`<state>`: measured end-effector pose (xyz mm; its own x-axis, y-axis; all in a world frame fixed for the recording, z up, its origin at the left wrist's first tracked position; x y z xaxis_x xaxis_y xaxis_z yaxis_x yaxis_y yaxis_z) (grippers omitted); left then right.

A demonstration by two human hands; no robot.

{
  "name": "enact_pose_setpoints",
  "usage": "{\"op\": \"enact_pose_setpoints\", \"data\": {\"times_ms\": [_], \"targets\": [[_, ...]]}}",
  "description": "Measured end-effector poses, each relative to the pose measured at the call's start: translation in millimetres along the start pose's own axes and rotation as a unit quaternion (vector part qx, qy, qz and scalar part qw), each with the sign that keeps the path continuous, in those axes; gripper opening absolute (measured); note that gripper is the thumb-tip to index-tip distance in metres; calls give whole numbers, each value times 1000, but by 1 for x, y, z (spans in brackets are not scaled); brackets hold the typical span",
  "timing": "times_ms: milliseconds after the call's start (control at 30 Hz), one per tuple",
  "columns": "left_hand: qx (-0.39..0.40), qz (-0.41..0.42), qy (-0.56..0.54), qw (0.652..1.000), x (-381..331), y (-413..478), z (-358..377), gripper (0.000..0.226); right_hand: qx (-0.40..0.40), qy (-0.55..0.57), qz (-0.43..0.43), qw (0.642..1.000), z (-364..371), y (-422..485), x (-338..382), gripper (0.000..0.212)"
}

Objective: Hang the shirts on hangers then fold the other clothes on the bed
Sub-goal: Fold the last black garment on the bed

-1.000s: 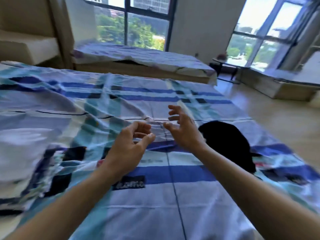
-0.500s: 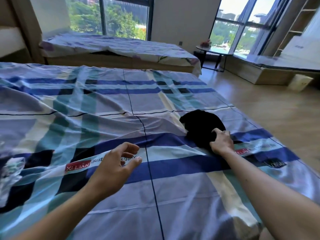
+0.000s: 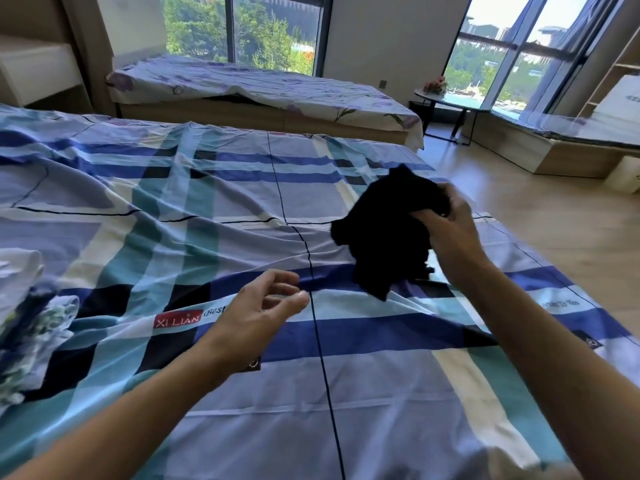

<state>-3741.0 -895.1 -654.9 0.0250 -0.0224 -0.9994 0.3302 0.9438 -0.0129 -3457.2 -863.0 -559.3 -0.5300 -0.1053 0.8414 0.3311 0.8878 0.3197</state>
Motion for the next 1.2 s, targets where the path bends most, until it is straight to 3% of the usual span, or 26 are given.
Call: {"op": "enact_pose_setpoints", "data": {"times_ms": [67,133,233,333,467,567,667,800,900,1033,1200], "targets": [[10,-69,-158,985,5,2,4,56,107,2,-30,994,35,-28,25,40],[13,-112,-267,957,10,2,4,64,234,-5,-76,969,79,-64,43,43],[-9,-104,-245,964,19,-1,-8,62,374,-89,-143,912,137,-112,46,40],[-21,-84,-195,977,26,-6,-20,59,389,-126,-156,899,151,-120,37,39],[-9,-50,-176,983,11,-4,-25,38,423,-44,-121,897,135,-111,41,41],[-16,-19,-150,988,-4,0,-31,36,438,18,-82,895,123,-100,36,34],[-47,-11,-129,991,-7,6,-45,32,414,80,-49,905,113,-93,33,34],[-111,36,-114,987,-25,7,-62,16,289,173,1,942,94,-69,29,38],[-178,71,-108,975,-39,4,-83,11,211,231,26,949,80,-54,27,27],[-288,130,5,949,-58,-7,-126,20,113,247,110,956,55,-39,8,33],[-358,114,-92,922,-62,-17,-169,20,19,170,229,958,27,-32,-35,34]]}}
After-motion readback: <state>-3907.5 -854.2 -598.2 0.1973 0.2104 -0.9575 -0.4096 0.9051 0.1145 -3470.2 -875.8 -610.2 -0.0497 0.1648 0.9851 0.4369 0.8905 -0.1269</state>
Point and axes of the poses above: each hand's wrist, its own y-axis towards the middle knuckle, its own z-axis out of the palm, x = y × z, the point moved 8 cm from there along y, towards the middle knuckle, and after that the axes turned 14 degrees about -y, right-handed, at the moved point
